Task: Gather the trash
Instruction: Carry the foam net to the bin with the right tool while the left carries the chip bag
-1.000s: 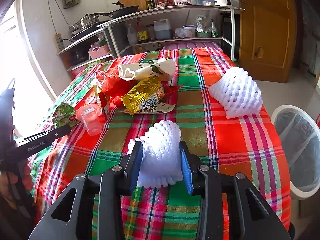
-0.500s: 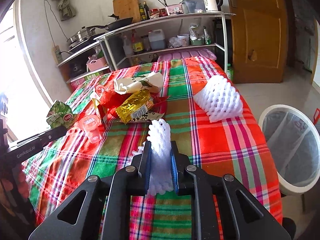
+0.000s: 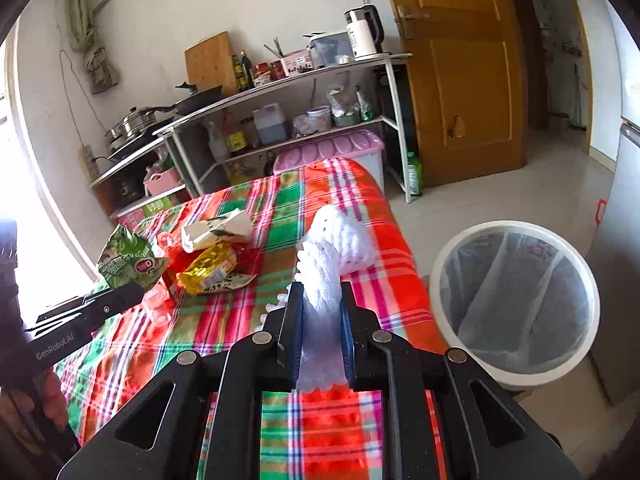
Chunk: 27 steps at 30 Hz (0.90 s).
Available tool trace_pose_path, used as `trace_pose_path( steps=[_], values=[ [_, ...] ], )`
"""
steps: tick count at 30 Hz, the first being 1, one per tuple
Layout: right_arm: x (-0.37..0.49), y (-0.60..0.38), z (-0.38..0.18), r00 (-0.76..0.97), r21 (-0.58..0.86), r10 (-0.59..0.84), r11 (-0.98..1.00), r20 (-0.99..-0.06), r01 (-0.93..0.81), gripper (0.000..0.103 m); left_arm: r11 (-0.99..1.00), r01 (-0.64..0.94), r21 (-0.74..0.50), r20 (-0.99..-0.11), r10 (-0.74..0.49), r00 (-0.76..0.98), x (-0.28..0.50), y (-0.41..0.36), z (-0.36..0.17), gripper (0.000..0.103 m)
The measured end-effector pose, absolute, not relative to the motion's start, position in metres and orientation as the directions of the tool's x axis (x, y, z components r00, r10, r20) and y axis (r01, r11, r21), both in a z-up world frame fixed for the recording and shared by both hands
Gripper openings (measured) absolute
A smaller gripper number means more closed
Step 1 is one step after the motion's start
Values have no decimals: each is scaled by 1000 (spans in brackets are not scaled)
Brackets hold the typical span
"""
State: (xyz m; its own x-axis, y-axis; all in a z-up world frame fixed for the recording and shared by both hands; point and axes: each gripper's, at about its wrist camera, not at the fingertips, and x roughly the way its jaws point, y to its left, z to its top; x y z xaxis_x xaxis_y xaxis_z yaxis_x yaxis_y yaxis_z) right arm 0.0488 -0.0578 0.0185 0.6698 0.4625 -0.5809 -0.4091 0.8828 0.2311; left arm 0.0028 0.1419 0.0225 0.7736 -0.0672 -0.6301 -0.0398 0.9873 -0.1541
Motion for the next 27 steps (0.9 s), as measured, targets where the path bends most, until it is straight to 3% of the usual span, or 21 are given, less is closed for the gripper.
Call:
trace_pose_path(
  steps=[16,27],
  values=[
    [86,-177,24,763,191,240,969,-601,-154,17,943,277,-185,-647,-329,688,79,15,22,11],
    [121,-224,-11,713,148,155,986,-684,-72,17,918,366,-153,-723,-356,592,122,-61,-9,11]
  ],
)
